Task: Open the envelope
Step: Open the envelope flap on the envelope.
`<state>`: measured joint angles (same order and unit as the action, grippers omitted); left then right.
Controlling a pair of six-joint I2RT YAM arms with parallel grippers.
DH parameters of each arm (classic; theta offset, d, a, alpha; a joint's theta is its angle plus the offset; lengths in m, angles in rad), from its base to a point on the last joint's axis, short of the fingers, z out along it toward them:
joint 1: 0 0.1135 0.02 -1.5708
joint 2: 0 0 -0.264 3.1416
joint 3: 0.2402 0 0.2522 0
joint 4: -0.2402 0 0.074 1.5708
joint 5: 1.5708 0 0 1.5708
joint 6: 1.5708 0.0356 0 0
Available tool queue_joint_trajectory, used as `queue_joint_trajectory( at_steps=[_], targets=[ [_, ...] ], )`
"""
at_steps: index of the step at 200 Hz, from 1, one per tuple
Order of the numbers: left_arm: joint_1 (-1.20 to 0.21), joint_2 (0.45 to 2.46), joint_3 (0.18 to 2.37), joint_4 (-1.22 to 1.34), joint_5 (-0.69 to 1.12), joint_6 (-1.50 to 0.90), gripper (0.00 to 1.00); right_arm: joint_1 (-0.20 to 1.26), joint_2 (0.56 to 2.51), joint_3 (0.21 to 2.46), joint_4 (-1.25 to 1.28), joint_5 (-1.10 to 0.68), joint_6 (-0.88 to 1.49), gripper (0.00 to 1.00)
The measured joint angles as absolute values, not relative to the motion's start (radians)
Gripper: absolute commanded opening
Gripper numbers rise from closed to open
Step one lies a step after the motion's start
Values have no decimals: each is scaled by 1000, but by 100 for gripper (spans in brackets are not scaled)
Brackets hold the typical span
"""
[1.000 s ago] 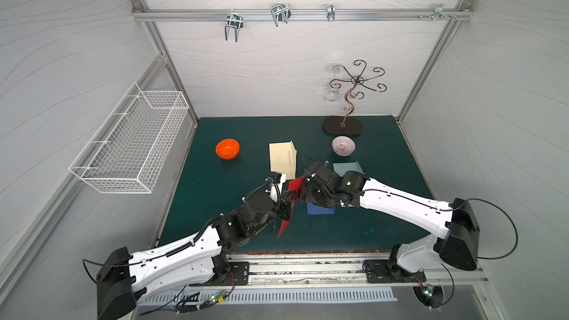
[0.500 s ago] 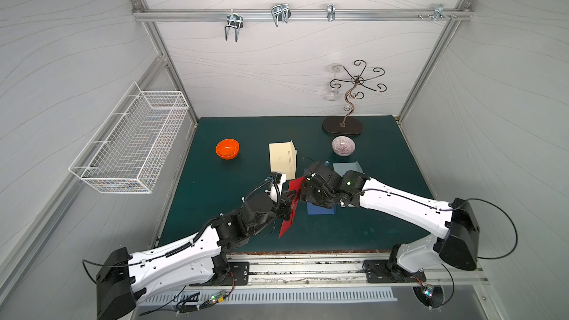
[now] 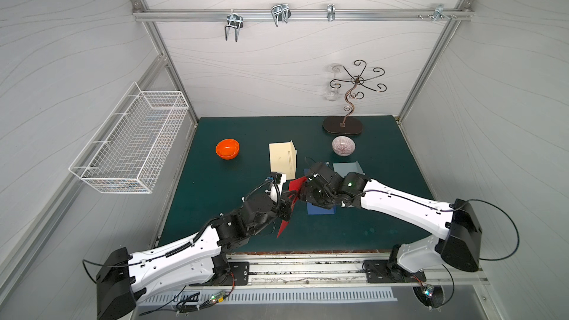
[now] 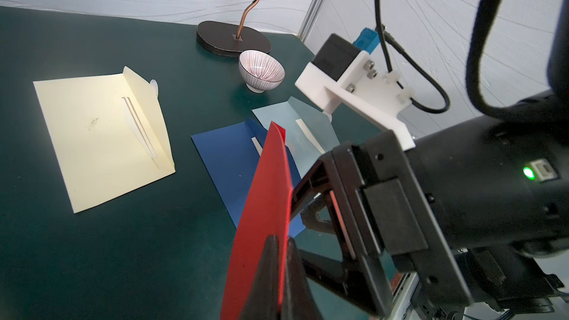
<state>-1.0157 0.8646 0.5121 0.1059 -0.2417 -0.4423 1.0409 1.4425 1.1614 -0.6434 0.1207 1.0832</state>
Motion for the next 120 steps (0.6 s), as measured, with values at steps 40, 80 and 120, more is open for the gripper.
queue_joint_trajectory(
  at_steps=[40, 80, 120],
  targets=[
    [-1016, 859, 512, 108, -242, -447, 0, 1041, 1443, 1165, -682, 148, 1085, 69],
    [-1016, 839, 512, 110, -243, -448, 0, 1040, 1443, 1166, -705, 168, 1085, 68],
    [-1016, 830, 512, 110, -243, -448, 0, 1040, 1444, 1166, -715, 176, 1085, 68]
  ],
)
